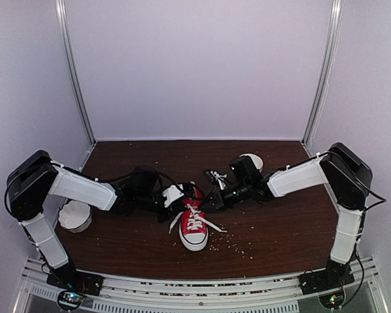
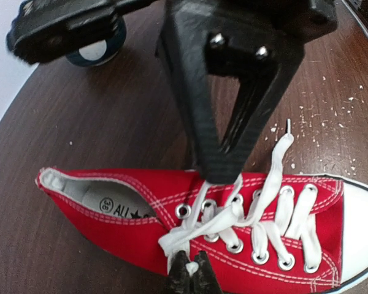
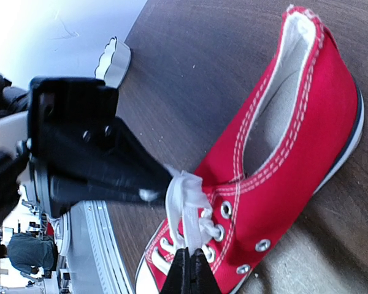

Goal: Tie the shoes

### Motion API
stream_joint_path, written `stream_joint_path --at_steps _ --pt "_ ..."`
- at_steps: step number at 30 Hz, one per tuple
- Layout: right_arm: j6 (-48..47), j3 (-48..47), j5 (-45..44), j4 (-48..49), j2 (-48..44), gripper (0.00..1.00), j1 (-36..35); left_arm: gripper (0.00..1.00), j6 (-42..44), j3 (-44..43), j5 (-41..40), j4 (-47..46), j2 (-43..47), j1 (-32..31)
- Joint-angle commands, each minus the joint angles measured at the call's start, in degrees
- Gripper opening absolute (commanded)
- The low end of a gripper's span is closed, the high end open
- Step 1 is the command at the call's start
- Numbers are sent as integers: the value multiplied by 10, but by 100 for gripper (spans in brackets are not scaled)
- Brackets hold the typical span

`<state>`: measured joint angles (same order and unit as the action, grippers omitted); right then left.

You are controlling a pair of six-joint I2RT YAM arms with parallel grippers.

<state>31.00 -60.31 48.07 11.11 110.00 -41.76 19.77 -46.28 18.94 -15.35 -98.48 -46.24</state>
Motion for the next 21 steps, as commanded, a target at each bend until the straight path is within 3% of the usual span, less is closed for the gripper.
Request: stream_joint_path --at_steps 1,21 --pt "-38 25 -24 -54 -30 0 2 0 -66 28 27 -20 23 13" --pt "-88 68 -76 -136 -71 0 41 0 -96 48 55 29 11 53"
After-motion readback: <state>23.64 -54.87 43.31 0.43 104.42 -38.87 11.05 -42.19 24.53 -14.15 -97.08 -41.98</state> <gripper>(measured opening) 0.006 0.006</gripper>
